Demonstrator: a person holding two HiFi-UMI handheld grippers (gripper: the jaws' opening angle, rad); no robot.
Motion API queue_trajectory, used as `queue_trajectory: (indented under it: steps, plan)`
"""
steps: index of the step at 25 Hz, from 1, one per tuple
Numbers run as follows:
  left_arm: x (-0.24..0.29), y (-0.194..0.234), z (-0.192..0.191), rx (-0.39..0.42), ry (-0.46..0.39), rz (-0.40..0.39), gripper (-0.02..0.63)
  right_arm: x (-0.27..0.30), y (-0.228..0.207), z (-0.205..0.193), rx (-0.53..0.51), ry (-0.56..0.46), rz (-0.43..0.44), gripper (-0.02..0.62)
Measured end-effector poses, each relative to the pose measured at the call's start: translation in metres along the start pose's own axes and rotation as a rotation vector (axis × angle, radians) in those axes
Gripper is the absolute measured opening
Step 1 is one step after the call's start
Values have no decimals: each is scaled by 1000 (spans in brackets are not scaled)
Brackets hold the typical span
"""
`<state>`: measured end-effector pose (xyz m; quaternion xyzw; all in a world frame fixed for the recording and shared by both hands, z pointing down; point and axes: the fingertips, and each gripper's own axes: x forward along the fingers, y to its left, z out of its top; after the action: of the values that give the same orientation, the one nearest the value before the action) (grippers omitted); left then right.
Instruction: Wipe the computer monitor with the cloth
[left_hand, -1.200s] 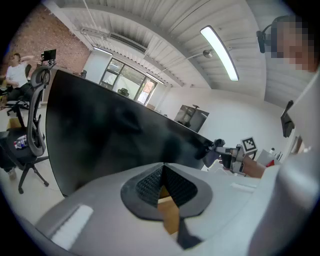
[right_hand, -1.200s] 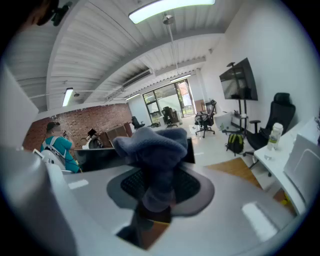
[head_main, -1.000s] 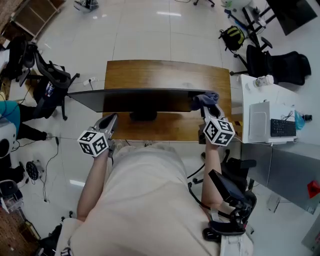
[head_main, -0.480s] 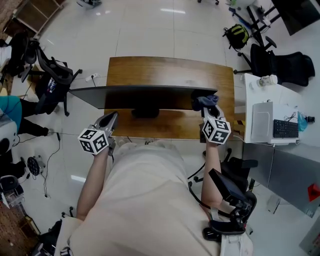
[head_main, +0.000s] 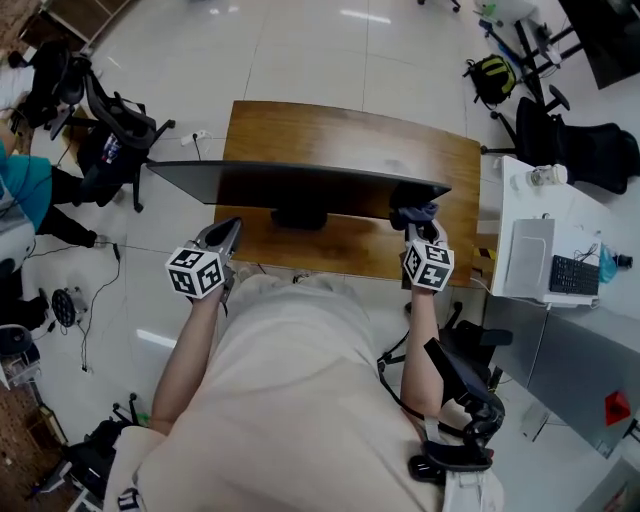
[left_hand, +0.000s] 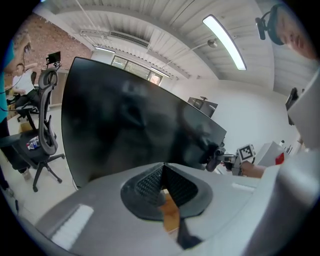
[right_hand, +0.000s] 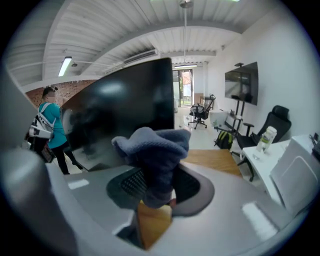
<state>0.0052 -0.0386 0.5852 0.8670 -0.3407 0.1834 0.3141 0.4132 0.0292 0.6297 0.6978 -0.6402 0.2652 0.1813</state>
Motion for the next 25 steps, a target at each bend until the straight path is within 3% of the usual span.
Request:
queue_trajectory:
  steps: [9,25]
  plan:
    - [4,3,-11,-21,4,44,-2,27,-22,-49,-30,66,-29,117]
    - [-23,35,-38,-97,-10,104,-2,73,-3,-117,16,192,-3,117]
